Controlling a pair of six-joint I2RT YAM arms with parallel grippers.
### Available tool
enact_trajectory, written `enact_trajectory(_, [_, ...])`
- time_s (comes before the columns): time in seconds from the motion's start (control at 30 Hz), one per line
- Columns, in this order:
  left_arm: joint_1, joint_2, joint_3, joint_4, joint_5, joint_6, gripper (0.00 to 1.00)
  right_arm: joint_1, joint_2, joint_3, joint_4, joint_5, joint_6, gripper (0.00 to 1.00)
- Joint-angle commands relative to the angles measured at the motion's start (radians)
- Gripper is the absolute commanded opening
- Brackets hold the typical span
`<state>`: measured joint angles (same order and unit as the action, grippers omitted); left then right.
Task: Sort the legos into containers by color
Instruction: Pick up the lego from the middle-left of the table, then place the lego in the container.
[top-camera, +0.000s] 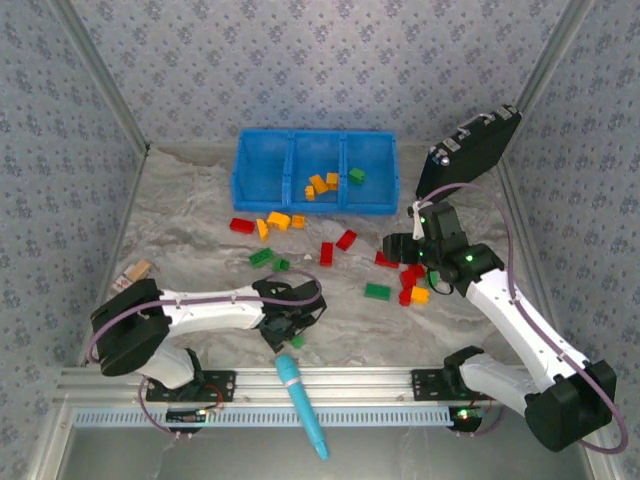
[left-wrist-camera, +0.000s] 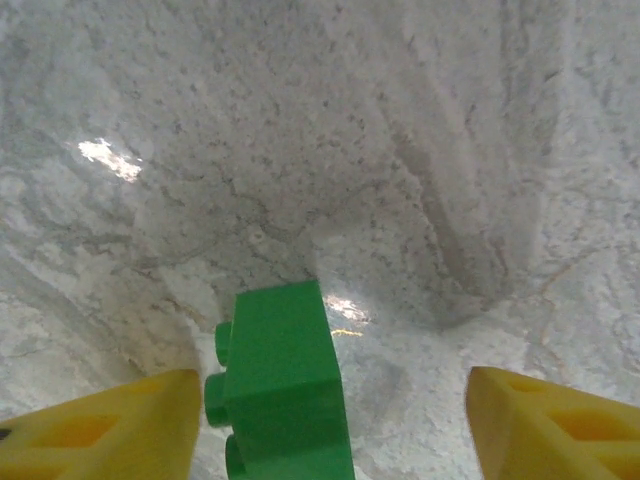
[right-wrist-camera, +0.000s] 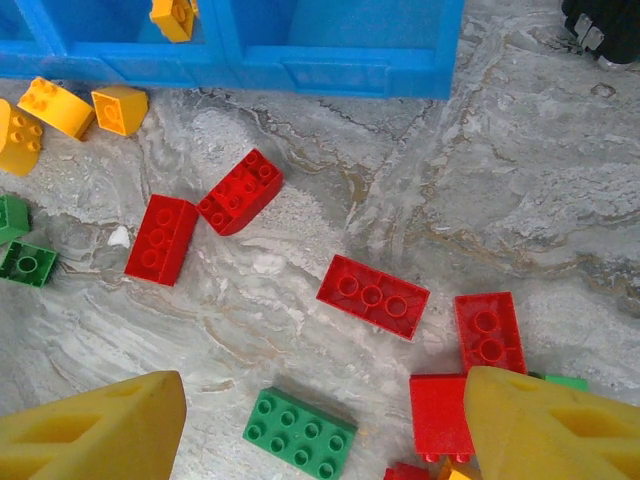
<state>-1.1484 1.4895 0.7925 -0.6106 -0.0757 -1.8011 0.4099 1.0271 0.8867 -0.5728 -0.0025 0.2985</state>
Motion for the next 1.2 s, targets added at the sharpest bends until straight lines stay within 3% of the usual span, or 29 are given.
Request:
enact_trajectory(0.0, [-0.009,0.012,-0.010,0.018,0.019,0.007,0.60,-0.008,-0.018,0.018,-0.040,0.031,-0.014,0.75])
enact_trajectory(0.2, [-0.004,0.015,-0.023,0.044,0.007,0.019,0.29,-0.017,-0.017,0.018,-0.047,0.046,-0.017,0.75])
enact_trajectory(0.43, [0.110,0.042,0.159,0.013,-0.022,0.210,0.19,-0.036,-0.022,-0.009,-0.069,0.053,0.027,0.76])
enact_trajectory(0.67, [0.267,0.209,0.633,-0.028,-0.044,0.559,0.17,-0.136,-0.005,-0.080,-0.067,-0.006,0.108,0.81])
enact_trajectory(0.87, [0.342,0.480,1.126,-0.054,-0.054,0.790,0.17,-0.192,0.065,-0.107,0.058,-0.079,0.065,0.81])
enact_trajectory(1.17, [0.412,1.043,1.889,-0.198,0.033,0.830,0.16,-0.199,0.242,-0.028,0.167,-0.158,0.027,0.80])
